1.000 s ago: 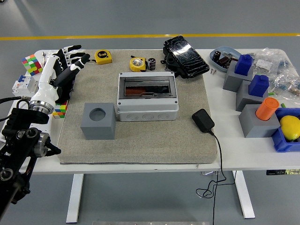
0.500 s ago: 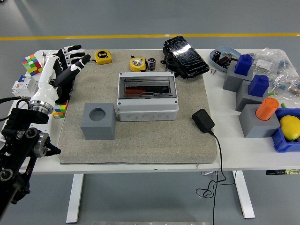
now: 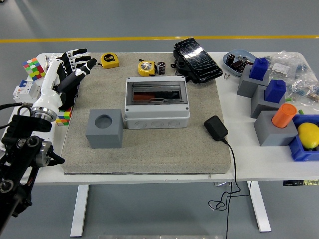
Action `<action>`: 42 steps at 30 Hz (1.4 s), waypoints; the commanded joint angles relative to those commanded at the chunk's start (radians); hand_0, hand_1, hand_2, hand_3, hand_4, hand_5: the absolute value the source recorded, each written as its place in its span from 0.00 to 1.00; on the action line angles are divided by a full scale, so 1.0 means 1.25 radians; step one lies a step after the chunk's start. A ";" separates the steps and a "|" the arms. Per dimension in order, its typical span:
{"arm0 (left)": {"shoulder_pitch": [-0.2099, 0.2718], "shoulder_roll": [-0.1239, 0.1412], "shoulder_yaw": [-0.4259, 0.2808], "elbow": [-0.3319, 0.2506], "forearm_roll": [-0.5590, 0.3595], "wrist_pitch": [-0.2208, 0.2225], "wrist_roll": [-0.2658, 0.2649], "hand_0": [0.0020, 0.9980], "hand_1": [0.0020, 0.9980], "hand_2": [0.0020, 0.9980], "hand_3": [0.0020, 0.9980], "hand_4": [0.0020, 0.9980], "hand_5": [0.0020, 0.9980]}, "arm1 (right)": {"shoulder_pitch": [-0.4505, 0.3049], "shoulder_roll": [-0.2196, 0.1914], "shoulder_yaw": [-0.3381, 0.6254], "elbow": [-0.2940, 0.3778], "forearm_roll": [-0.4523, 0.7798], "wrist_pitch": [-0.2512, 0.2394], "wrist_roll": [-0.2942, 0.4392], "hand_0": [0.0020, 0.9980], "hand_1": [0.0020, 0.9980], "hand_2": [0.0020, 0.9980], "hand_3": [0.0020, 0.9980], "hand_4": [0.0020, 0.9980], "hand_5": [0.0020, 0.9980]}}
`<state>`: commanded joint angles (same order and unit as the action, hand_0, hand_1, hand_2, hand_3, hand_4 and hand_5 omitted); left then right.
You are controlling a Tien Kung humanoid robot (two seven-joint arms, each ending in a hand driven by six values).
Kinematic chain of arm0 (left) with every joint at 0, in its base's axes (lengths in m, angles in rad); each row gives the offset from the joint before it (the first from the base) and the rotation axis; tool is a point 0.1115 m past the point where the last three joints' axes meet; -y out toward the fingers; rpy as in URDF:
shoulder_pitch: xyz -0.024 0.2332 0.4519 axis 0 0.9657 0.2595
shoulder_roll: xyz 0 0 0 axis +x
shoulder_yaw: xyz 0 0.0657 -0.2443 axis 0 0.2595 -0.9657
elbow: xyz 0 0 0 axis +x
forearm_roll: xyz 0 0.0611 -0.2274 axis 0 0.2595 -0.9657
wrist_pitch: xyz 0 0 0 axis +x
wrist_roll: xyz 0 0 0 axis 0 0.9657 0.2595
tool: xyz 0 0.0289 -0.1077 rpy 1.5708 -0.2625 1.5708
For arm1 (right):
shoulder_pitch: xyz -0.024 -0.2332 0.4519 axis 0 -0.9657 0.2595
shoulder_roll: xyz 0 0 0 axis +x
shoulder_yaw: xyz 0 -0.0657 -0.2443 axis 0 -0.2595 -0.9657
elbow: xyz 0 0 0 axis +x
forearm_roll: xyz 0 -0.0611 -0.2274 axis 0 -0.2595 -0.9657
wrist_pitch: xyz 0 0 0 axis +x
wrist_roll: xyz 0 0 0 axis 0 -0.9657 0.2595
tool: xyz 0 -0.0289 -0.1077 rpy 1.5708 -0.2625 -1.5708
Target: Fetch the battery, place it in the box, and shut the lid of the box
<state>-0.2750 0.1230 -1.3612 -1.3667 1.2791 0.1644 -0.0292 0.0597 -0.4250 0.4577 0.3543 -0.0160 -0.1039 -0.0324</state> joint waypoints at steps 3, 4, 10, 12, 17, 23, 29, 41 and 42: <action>0.000 0.000 0.000 0.000 0.000 0.000 0.000 0.52 0.63 0.66 0.72 1.00 0.47 | 0.000 0.000 0.001 0.001 -0.002 0.000 0.000 0.55 0.60 0.59 0.54 0.92 0.49; 0.000 0.000 0.000 0.000 0.000 0.000 0.000 0.52 0.63 0.66 0.72 1.00 0.47 | 0.000 0.000 0.002 0.001 -0.002 0.000 0.000 0.55 0.60 0.59 0.54 0.92 0.49; 0.000 0.000 0.001 0.000 0.000 -0.001 0.001 0.51 0.62 0.66 0.72 1.00 0.47 | 0.002 0.000 0.001 0.001 -0.001 0.000 0.000 0.55 0.60 0.59 0.54 0.93 0.49; 0.000 0.000 0.001 0.000 0.000 0.000 0.001 0.51 0.62 0.66 0.71 1.00 0.47 | 0.002 -0.001 0.001 0.001 -0.001 0.000 0.000 0.55 0.60 0.59 0.54 0.93 0.49; 0.000 -0.001 0.002 0.000 0.001 -0.001 0.003 0.51 0.62 0.66 0.71 1.00 0.47 | 0.002 -0.002 0.000 0.000 0.000 0.000 0.000 0.55 0.60 0.59 0.54 0.93 0.49; -0.001 -0.003 0.002 0.000 0.001 -0.002 0.004 0.51 0.62 0.66 0.71 1.00 0.47 | 0.002 -0.002 -0.001 0.001 -0.001 0.000 0.000 0.55 0.60 0.59 0.54 0.93 0.49; -0.002 -0.001 0.002 0.001 0.000 -0.002 0.006 0.51 0.62 0.66 0.71 1.00 0.47 | 0.003 -0.003 -0.003 0.001 -0.001 0.001 -0.001 0.55 0.60 0.59 0.54 0.92 0.49; -0.005 0.002 0.004 0.001 0.001 -0.003 0.007 0.51 0.62 0.66 0.69 1.00 0.46 | 0.005 -0.005 -0.010 0.001 0.000 0.001 -0.001 0.55 0.60 0.59 0.54 0.92 0.49; -0.005 0.002 0.004 0.001 0.001 -0.003 0.008 0.51 0.62 0.66 0.69 1.00 0.46 | 0.005 -0.005 -0.010 0.001 0.000 0.001 -0.001 0.55 0.60 0.59 0.54 0.93 0.49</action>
<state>-0.2817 0.1260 -1.3564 -1.3649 1.2807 0.1610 -0.0197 0.0664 -0.4315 0.4454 0.3558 -0.0156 -0.1031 -0.0339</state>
